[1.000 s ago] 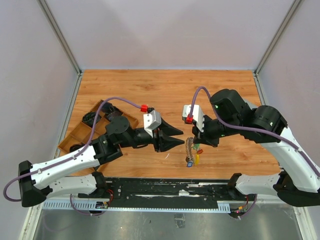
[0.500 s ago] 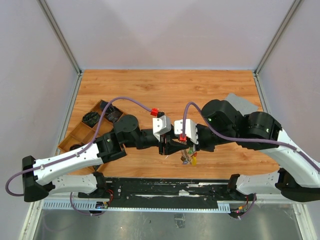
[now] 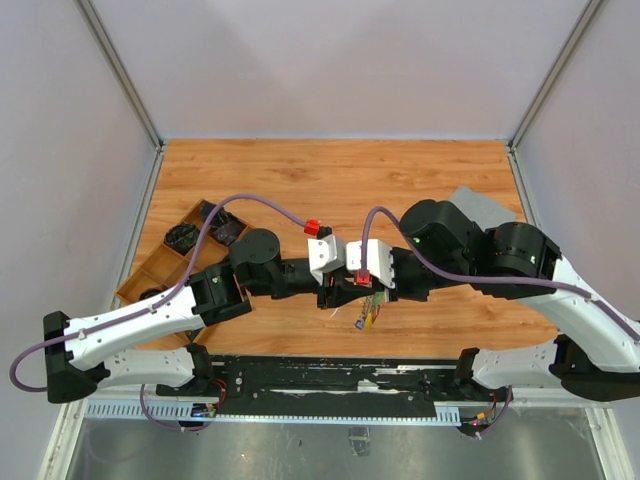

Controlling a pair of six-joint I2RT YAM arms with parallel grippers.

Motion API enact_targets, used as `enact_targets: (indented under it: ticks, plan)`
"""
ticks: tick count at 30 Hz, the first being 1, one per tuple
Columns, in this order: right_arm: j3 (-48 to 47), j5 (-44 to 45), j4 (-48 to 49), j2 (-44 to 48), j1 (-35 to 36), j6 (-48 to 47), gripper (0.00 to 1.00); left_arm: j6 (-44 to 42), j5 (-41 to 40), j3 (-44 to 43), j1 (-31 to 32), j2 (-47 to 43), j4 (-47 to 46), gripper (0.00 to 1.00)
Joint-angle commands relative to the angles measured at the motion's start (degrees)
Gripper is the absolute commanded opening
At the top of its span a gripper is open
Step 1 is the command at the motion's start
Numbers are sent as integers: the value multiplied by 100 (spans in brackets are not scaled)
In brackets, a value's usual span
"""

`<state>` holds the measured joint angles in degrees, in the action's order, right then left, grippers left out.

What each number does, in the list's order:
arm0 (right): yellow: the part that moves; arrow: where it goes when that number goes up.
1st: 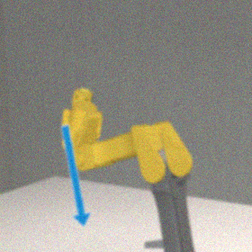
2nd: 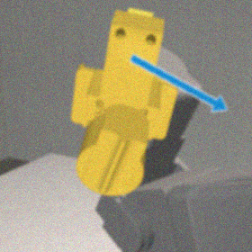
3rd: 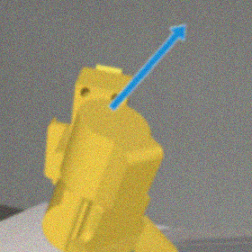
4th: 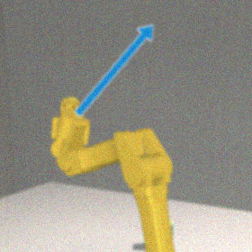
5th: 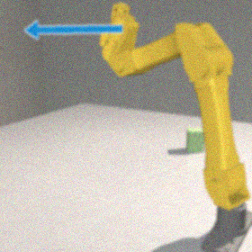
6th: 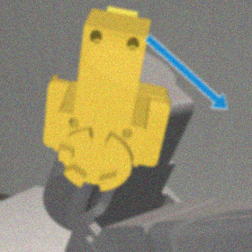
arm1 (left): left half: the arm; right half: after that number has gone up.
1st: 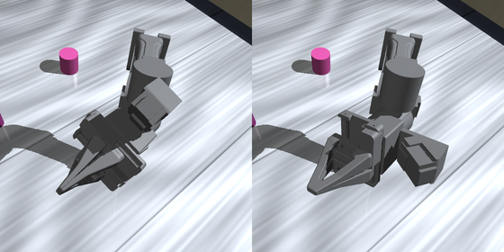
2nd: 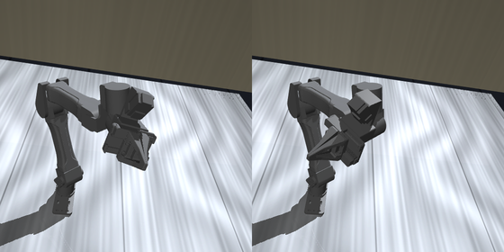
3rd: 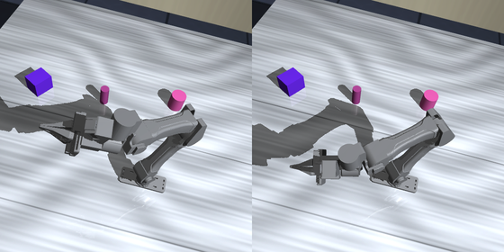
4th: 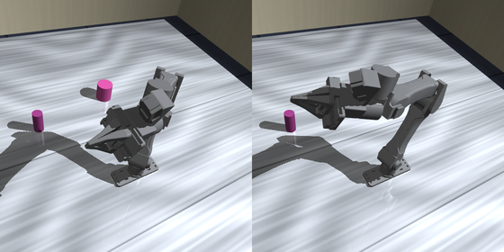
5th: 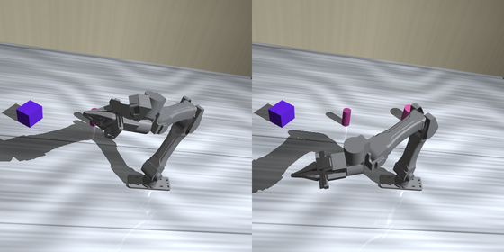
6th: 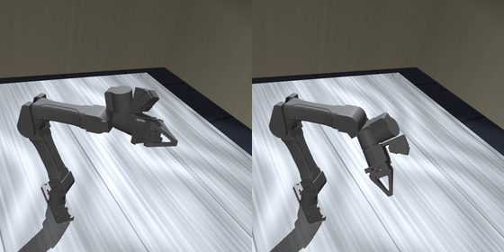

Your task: Put the keys on the keyring

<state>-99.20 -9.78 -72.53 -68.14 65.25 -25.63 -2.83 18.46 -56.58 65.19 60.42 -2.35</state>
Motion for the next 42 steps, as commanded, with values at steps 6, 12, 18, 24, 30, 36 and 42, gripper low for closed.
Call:
enact_targets:
  ticks: [6, 12, 18, 24, 30, 36, 42]
  plan:
    - [-206, 84, 74, 25, 121, -52, 0, -224, -37, -195, 116, 73, 189, 33]
    - [-180, -3, 163, 54, 128, -13, 0, -261, -40, -237, 163, 136, 211, 27]
    - [-154, 17, 263, 85, 137, 20, 0, -310, -34, -288, 231, 251, 232, 22]
    - [-85, 32, 381, 155, 137, 84, 0, -377, -116, -338, 325, 346, 311, 19]
    - [-41, 44, 473, 207, 137, 123, 1, -419, -225, -352, 371, 382, 373, 10]
    - [51, 23, 630, 286, 137, 182, 1, -405, -339, -350, 392, 362, 340, 1]
    - [299, 540, 1216, 650, 137, 490, 27, -133, -721, 24, 391, 7, -170, 1]
